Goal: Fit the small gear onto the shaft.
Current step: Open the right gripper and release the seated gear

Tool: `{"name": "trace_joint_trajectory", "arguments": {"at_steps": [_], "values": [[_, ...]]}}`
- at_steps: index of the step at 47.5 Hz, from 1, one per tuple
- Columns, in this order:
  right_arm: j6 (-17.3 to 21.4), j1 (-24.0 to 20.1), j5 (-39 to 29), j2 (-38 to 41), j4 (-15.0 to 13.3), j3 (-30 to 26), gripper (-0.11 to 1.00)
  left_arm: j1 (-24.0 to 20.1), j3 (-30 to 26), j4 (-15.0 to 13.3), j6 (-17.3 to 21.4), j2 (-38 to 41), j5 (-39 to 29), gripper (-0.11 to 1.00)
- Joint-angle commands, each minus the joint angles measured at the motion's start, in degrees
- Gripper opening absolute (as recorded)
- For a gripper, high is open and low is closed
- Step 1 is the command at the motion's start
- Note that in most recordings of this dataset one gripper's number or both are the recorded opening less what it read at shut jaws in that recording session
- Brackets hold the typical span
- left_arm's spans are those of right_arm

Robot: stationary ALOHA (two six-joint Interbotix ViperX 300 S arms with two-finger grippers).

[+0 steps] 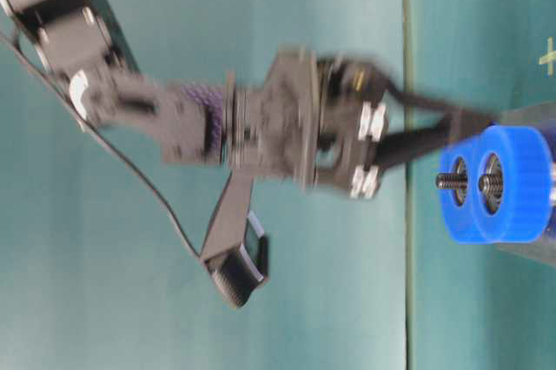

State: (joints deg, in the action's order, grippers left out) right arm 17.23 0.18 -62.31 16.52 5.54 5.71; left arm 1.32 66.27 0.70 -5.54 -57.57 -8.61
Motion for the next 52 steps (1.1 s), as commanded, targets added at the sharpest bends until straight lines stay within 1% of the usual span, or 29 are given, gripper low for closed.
{"name": "trace_joint_trajectory", "arguments": {"at_steps": [1,4,11,18,24,30,35,38,42,46,52], "values": [[1.5,-2.7,-0.4,-4.5,0.8,0.4,-0.01,-0.1,-1.1,0.1,-0.1,0.3,0.4,0.0],[2.5,-2.8,-0.1,-5.5,0.8,0.8,-0.01,-0.1,-1.1,0.1,-0.1,0.4,0.4,0.0],[2.5,-1.2,3.0,-5.4,-0.5,-0.6,-0.01,-0.1,-1.0,0.1,-0.1,0.3,0.4,0.0],[1.8,1.0,6.2,-2.8,-1.5,-3.2,-0.01,-0.1,-1.1,0.1,-0.1,0.3,0.4,0.0],[1.1,2.1,6.4,-0.2,-2.0,-4.4,-0.01,-0.1,-1.1,0.1,-0.1,0.3,0.4,0.0],[0.4,1.8,4.9,0.8,-2.0,-4.1,-0.01,-0.1,-1.1,0.1,-0.1,0.3,0.5,0.0],[0.6,0.5,2.6,0.3,-1.8,-3.2,-0.01,-0.1,-1.1,0.1,-0.1,0.3,0.5,0.0],[0.7,-0.7,1.3,-0.5,-1.2,-2.5,-0.01,-0.1,-1.1,0.1,-0.1,0.3,0.5,0.0],[0.8,-2.3,0.4,-1.7,0.4,-1.9,-0.01,-0.1,-1.0,0.1,-0.1,0.3,0.5,0.0],[0.8,-3.4,0.2,-3.3,0.7,-1.8,-0.01,-0.1,-1.1,0.1,-0.1,0.3,0.5,0.0],[0.4,-2.6,0.4,-6.5,0.2,-1.7,-0.01,-0.1,-1.0,0.1,-0.1,0.3,0.5,0.0]]}}
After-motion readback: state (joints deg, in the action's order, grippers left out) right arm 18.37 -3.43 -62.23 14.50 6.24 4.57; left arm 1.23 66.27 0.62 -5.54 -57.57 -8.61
